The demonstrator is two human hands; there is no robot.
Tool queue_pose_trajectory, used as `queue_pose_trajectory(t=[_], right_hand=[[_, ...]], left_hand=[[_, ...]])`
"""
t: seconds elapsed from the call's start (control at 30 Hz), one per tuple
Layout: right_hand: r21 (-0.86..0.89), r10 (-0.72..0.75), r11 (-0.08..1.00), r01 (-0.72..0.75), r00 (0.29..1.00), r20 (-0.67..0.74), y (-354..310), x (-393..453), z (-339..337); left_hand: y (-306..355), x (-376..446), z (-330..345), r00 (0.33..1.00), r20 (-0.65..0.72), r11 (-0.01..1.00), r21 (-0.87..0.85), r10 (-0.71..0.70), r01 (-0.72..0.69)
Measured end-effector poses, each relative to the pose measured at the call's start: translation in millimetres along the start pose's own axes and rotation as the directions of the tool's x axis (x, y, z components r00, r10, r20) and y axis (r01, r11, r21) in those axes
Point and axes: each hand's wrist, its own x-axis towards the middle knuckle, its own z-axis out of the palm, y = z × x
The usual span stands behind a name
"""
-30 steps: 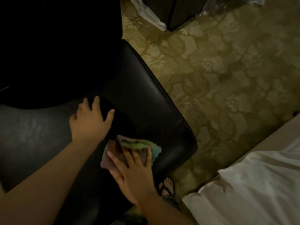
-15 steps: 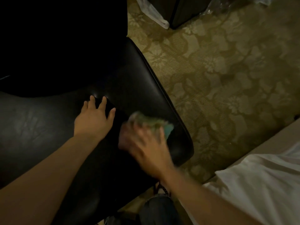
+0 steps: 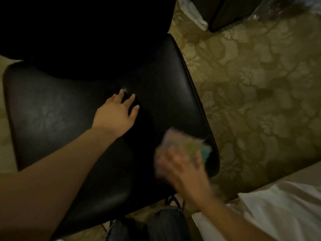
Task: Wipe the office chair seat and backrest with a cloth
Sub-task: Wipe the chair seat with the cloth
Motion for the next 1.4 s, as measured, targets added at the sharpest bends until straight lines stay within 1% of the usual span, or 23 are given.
queue_pose_trajectory(t=[0.03,0.07,0.1,0.13,0.17,0.2,0.23,0.3,0.4,0.5,0.57,0.63,0.73,0.83,0.93,1.03,1.1,1.13,1.2,1.27,1.3,1.33,1.4], right_hand=[[0.021,0.236,0.972,-0.236,0.972,-0.015,22.8,16.3,-7.3],[0.108,0.494,0.865,-0.490,0.869,-0.017,41.0,33.8,-14.7],[0.177,0.678,0.717,-0.674,0.733,0.041,46.8,50.0,-19.9],[0.195,0.751,0.640,-0.743,0.659,0.047,39.2,61.4,-22.5],[0.171,0.723,0.679,-0.714,0.691,0.010,20.0,67.4,-19.3],[0.130,0.615,0.782,-0.609,0.789,-0.003,-9.9,69.6,-14.2],[0.110,0.445,0.889,-0.445,0.895,0.032,-48.0,66.3,-8.0],[0.140,0.153,0.977,-0.160,0.986,0.060,-126.9,48.6,6.1],[0.148,-0.089,0.986,0.071,0.988,0.124,-177.0,35.8,8.5],[0.110,-0.291,0.954,0.279,0.949,0.120,-127.8,21.8,16.5],[0.086,-0.172,0.982,0.167,0.983,0.056,-76.6,7.0,16.0],[0.031,0.086,0.996,-0.086,0.996,0.018,-52.4,0.6,13.4],[0.024,0.376,0.927,-0.375,0.926,-0.042,-103.3,13.4,21.9],[0.122,0.068,0.990,-0.071,0.997,0.023,-192.9,31.0,32.4],[0.131,-0.154,0.980,0.147,0.987,0.050,-220.7,39.2,29.1],[0.112,-0.166,0.981,0.160,0.985,0.049,-162.7,39.9,16.9],[0.027,0.083,0.996,-0.084,0.996,0.040,-93.8,38.1,5.3],[0.029,0.290,0.956,-0.291,0.957,0.019,-55.9,42.2,-3.0],[0.125,0.680,0.720,-0.683,0.730,0.069,3.8,65.5,-21.5],[0.171,0.851,0.477,-0.862,0.502,0.158,23.1,104.9,-29.2],[0.155,0.866,0.462,-0.873,0.482,0.135,17.9,126.3,-29.0],[0.128,0.845,0.510,-0.851,0.523,0.114,5.6,145.3,-27.4],[0.123,0.682,0.711,-0.692,0.722,0.120,-33.0,166.8,-24.0]], left_hand=[[-0.5,-1.1,2.0,1.000,-0.003,1.000,-0.005,0.005,-0.005],[-0.5,-2.6,3.9,1.000,-0.010,1.000,-0.012,0.007,-0.007],[-0.8,-4.3,4.9,1.000,-0.019,1.000,-0.023,0.006,-0.006],[-1.7,-5.5,5.5,1.000,-0.023,0.999,-0.037,0.003,-0.004],[-2.9,-5.7,5.1,1.000,-0.020,0.999,-0.053,0.003,-0.004],[-4.8,-4.7,4.1,1.000,-0.014,0.997,-0.072,0.008,-0.009],[-7.2,-3.9,2.5,1.000,0.001,0.995,-0.096,0.015,-0.015],[-12.6,-3.2,-2.2,0.996,0.082,0.986,-0.164,0.033,-0.019],[-30.4,-12.4,-2.2,0.989,0.142,0.993,-0.119,0.035,-0.018],[-61.8,-33.4,5.8,0.990,0.058,0.990,-0.059,-0.127,0.130],[-83.0,-51.6,14.0,0.975,0.062,0.974,-0.062,-0.213,0.216],[-99.3,-66.1,23.2,0.975,0.089,0.978,-0.034,-0.203,0.207],[-106.4,-71.8,32.7,0.985,0.080,0.987,-0.046,-0.151,0.155],[-108.1,-69.4,28.5,0.984,0.087,0.986,-0.051,-0.157,0.162],[-111.6,-67.3,24.2,0.982,0.143,0.991,-0.033,-0.125,0.131],[-114.6,-65.9,21.0,0.985,0.130,0.993,-0.022,-0.110,0.114],[-114.2,-68.1,19.3,0.986,0.137,0.995,-0.022,-0.091,0.095],[-114.5,-69.1,19.7,0.987,0.141,0.996,-0.024,-0.082,0.086],[-115.7,-69.7,22.2,0.988,0.134,0.996,-0.030,-0.083,0.088],[-115.2,-69.3,25.8,0.987,0.129,0.995,-0.024,-0.096,0.100],[-113.8,-68.8,27.7,0.987,0.125,0.994,-0.017,-0.102,0.105],[-112.6,-68.8,29.9,0.987,0.120,0.994,-0.012,-0.111,0.113],[-111.8,-67.9,32.6,0.986,0.109,0.992,0.003,-0.128,0.129]])
